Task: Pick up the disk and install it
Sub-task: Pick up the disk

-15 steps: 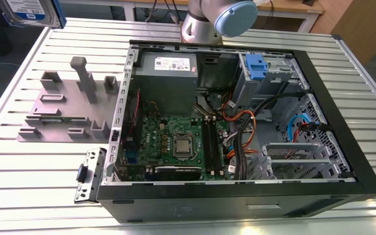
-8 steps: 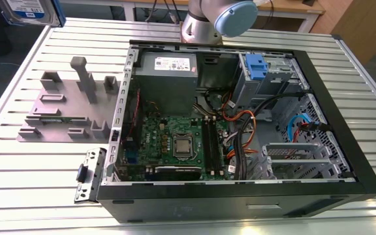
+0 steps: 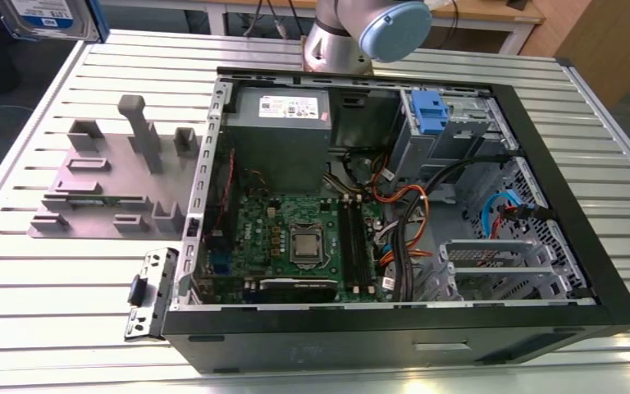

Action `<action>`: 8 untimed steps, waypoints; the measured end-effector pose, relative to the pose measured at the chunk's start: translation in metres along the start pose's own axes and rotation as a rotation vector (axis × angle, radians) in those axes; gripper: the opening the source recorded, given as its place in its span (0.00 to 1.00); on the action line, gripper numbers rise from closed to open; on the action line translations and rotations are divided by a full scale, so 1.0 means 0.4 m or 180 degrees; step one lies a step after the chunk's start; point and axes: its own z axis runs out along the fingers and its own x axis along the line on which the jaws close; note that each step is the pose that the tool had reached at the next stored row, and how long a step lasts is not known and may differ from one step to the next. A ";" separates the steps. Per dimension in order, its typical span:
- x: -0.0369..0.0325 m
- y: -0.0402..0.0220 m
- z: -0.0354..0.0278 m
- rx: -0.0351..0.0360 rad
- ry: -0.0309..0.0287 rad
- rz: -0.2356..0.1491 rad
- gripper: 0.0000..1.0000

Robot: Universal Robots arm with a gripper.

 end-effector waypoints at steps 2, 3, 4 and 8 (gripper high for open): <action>0.000 0.000 -0.002 0.0000 0.0000 0.0000 0.36; 0.000 0.000 -0.003 0.0000 0.0000 0.0000 0.36; 0.000 0.000 -0.004 0.0000 0.0000 0.0000 0.36; 0.000 0.000 -0.008 0.0000 0.0000 0.0000 0.36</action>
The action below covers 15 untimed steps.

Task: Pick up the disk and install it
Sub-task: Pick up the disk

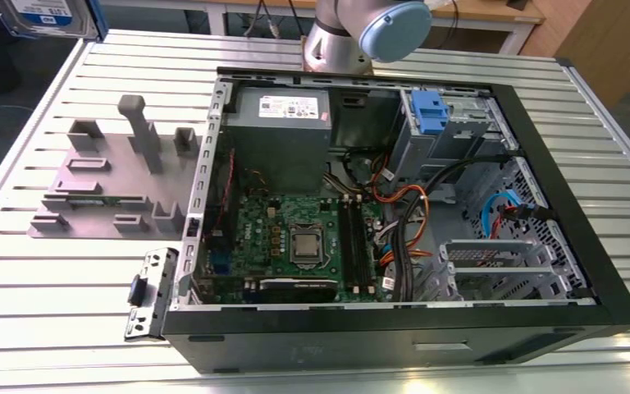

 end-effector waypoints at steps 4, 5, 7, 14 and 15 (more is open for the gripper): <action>0.000 0.000 -0.004 0.0000 0.0000 0.0000 0.36; 0.000 0.000 -0.005 0.0000 0.0000 0.0000 0.36; 0.000 0.000 -0.007 0.0000 0.0000 0.0000 0.36; -0.001 0.001 -0.013 0.0000 0.0000 0.0000 0.36; -0.001 0.001 -0.015 0.0000 0.0000 0.0000 0.36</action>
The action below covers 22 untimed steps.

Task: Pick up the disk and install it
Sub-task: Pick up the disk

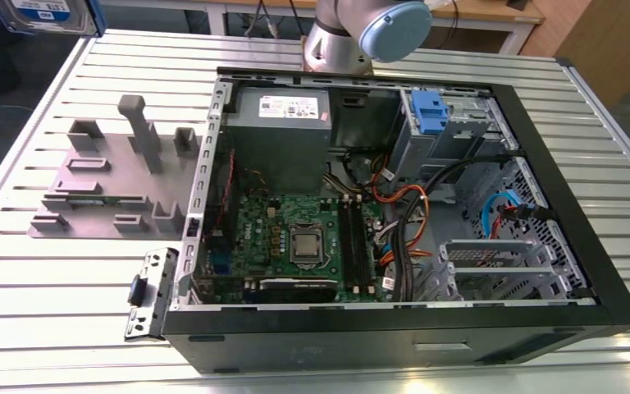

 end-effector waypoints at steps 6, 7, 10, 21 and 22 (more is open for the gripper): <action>0.000 0.000 -0.006 0.0000 0.0000 0.0000 0.36; 0.000 0.000 -0.007 0.0000 0.0000 0.0000 0.36; 0.000 0.000 -0.009 0.0000 0.0000 0.0000 0.36; -0.001 0.001 -0.020 0.0000 0.0000 0.0000 0.36; -0.001 0.001 -0.021 0.0000 0.0000 0.0000 0.36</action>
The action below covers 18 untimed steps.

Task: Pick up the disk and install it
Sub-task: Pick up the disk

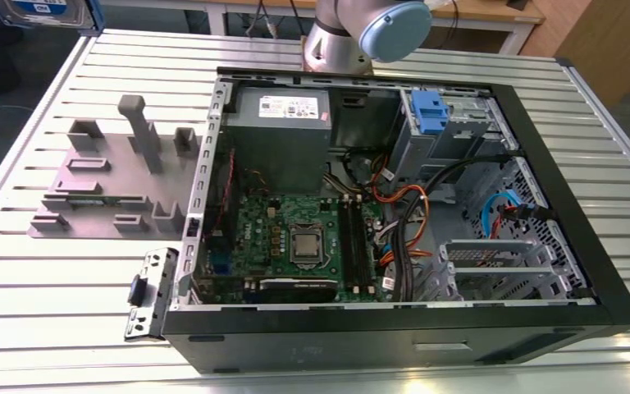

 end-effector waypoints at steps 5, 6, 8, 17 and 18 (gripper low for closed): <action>0.000 0.000 -0.005 0.0000 0.0000 0.0000 0.36; 0.000 0.000 -0.006 0.0000 0.0000 0.0000 0.36; 0.000 0.000 -0.008 0.0000 0.0000 0.0000 0.36; 0.000 -0.002 -0.011 0.0000 0.0004 0.0000 0.36; 0.001 -0.003 -0.011 0.0000 0.0004 0.0000 0.36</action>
